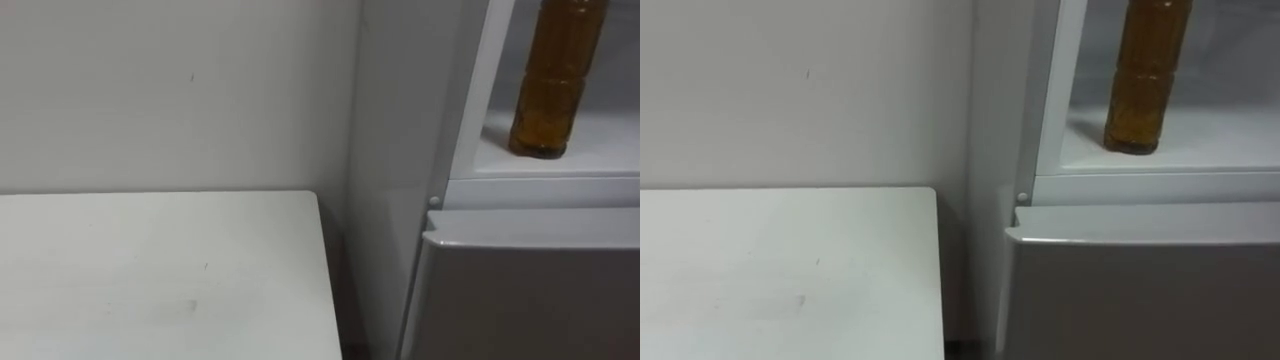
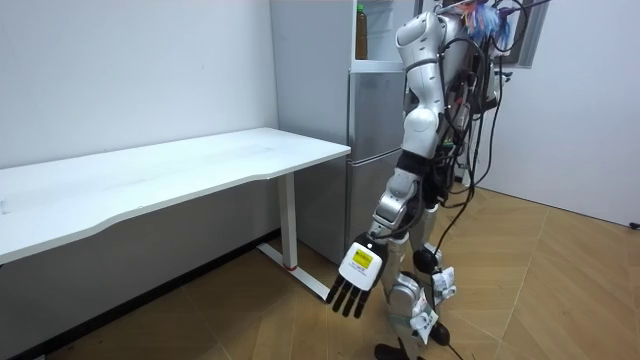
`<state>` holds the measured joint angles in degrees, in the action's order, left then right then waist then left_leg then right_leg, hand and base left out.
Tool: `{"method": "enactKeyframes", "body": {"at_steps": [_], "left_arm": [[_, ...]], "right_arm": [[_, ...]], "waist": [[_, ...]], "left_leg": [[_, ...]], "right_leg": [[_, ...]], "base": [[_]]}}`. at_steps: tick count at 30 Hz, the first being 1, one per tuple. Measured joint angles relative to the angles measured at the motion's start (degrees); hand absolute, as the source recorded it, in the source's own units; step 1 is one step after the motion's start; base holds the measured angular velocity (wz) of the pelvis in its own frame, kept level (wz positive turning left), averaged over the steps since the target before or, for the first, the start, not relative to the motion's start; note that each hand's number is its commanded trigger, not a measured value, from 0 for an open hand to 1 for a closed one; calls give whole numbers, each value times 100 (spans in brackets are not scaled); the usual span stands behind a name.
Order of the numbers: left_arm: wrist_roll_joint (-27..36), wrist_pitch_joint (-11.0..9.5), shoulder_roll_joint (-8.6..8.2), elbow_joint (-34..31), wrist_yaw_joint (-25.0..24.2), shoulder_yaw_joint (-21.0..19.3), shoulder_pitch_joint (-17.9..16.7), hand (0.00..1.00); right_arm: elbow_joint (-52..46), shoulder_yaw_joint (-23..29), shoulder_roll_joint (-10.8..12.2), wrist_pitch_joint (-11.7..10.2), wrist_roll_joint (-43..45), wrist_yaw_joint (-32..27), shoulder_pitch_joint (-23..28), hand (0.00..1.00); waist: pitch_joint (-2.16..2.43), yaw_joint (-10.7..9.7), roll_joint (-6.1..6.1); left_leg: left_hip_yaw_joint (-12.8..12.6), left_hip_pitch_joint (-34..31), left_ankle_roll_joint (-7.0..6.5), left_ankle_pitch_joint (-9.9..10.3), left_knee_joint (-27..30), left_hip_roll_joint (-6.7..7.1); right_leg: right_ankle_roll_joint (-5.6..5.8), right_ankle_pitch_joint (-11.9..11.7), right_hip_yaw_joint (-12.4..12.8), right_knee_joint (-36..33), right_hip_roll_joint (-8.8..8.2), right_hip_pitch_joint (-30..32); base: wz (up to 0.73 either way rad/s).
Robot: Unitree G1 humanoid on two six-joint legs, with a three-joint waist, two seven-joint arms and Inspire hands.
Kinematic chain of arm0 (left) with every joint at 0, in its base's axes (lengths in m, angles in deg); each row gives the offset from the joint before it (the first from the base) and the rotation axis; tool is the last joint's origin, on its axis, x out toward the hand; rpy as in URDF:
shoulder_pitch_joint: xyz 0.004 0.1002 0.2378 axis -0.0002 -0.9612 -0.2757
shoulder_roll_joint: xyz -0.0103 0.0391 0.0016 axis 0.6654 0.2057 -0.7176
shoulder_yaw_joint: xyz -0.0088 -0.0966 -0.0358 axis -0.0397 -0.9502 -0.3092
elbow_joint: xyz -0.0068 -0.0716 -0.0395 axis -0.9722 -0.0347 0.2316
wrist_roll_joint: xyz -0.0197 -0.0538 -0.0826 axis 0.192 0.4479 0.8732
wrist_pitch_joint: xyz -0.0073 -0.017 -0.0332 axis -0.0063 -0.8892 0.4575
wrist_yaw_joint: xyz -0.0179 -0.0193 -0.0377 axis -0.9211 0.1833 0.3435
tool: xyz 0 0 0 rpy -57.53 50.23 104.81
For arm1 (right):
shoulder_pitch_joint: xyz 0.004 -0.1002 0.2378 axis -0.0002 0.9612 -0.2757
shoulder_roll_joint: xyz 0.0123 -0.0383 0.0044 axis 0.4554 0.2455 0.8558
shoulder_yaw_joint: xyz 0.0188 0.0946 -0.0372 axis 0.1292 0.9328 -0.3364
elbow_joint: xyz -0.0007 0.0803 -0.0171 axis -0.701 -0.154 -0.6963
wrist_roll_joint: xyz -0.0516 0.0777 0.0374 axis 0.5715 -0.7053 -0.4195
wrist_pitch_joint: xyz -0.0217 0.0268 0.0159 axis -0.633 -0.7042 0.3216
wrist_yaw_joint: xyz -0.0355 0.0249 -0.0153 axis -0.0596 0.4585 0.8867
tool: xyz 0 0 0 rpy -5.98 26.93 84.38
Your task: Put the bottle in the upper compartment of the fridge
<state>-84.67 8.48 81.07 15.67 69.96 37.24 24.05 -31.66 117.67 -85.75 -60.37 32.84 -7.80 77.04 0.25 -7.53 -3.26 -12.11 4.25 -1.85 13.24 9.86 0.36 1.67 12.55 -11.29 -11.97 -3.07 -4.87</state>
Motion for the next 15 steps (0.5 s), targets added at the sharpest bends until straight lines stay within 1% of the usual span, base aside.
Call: {"method": "enactKeyframes", "body": {"at_steps": [2, 3, 5, 7, 10, 12, 13, 15], "left_arm": [[-54, 46, -7, 19, -25, 0, 1, 0], [-51, 46, -7, 27, -25, 0, 1, 0], [-57, 59, -9, 37, -22, -12, 1, 0], [-57, 60, -13, 36, -22, -12, 7, 0], [-53, 60, -13, 46, -29, -7, 33, 0], [-51, 49, -17, 95, -32, -7, 69, 0], [-55, 27, -21, 203, -32, -7, 146, 0], [-58, -9, -33, 324, -32, -7, 220, 0]], "right_arm": [[-85, -10, 8, 127, 244, -44, 23, 0], [-134, -25, 8, 158, 249, -53, 40, 0], [-312, -102, 15, 298, 279, -118, 69, 0], [-367, -158, 18, 368, 296, -145, 73, 0], [-465, -296, 19, 441, 355, -153, 76, 0], [-507, -452, 48, 442, 514, -195, 75, 0], [-531, -525, 74, 442, 617, -229, 75, 0], [-606, -569, 205, 441, 812, -236, 76, 0]], "waist": [[0, 0, 2], [0, 8, 2], [-3, 7, 9], [-4, 9, 6], [-7, 19, -2], [-9, 39, -6], [-10, 57, -7], [-10, 129, -7]], "left_leg": [[8, -37, 0, 0, 46, 7], [14, -49, 0, 0, 60, 12], [13, -56, 0, -1, 82, 13], [7, -41, -1, 0, 91, 15], [-19, -10, -4, -2, 107, 29], [-40, 54, -4, -2, 96, 35], [-52, 82, -5, -2, 98, 42], [-87, 113, -5, -2, 99, 36]], "right_leg": [[-2, 38, -23, -88, -25, 72], [-1, 49, -26, -92, -32, 91], [-9, 57, -29, -105, -37, 106], [-7, 69, -23, -148, -45, 109], [-13, 94, -17, -184, -66, 98], [-13, 119, 17, -196, -69, 60], [-8, 138, 34, -204, -77, 64], [-8, 143, 52, -211, -76, 60]], "base": [[0], [0], [0], [0], [-3], [-8], [-10], [-9]]}}
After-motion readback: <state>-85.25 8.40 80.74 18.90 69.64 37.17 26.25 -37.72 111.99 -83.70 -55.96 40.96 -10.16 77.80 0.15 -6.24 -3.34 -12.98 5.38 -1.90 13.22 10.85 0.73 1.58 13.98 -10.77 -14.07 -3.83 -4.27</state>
